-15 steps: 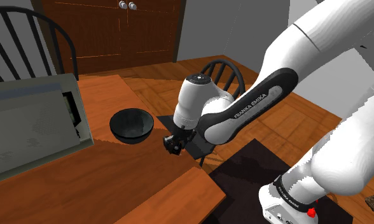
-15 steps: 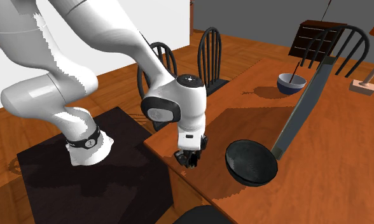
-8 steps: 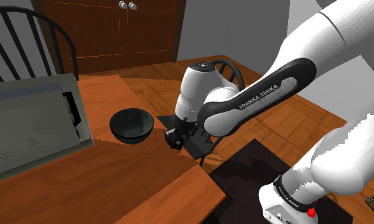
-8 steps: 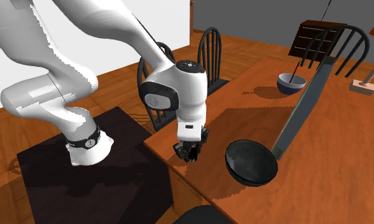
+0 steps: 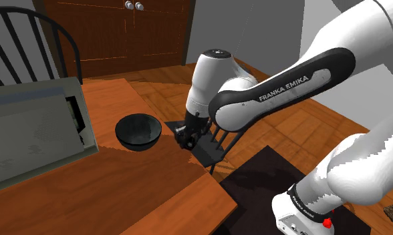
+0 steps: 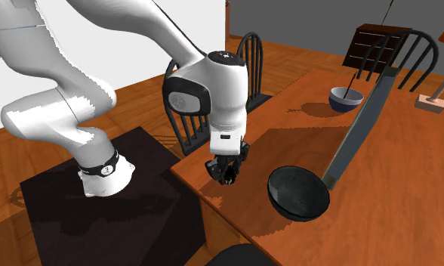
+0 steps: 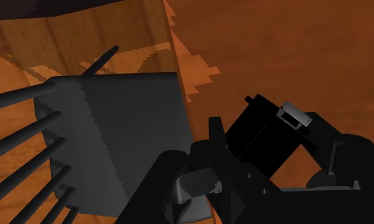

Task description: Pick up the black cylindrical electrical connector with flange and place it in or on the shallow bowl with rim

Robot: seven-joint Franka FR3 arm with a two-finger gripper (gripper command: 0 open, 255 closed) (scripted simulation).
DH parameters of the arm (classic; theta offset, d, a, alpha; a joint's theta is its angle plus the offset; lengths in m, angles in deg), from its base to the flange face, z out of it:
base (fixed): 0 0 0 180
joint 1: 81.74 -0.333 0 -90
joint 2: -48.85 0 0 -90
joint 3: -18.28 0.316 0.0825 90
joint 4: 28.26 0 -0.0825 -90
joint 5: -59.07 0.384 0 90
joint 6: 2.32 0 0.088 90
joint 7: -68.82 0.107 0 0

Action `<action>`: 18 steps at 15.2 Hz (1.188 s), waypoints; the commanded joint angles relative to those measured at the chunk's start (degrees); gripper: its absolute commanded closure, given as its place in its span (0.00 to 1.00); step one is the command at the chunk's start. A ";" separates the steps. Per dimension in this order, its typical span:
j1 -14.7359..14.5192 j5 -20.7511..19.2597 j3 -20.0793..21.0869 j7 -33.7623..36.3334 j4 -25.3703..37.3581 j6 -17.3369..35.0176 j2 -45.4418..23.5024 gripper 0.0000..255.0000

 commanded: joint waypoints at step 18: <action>0.23 0.16 -0.39 -0.09 12.15 -13.61 1.63 1.00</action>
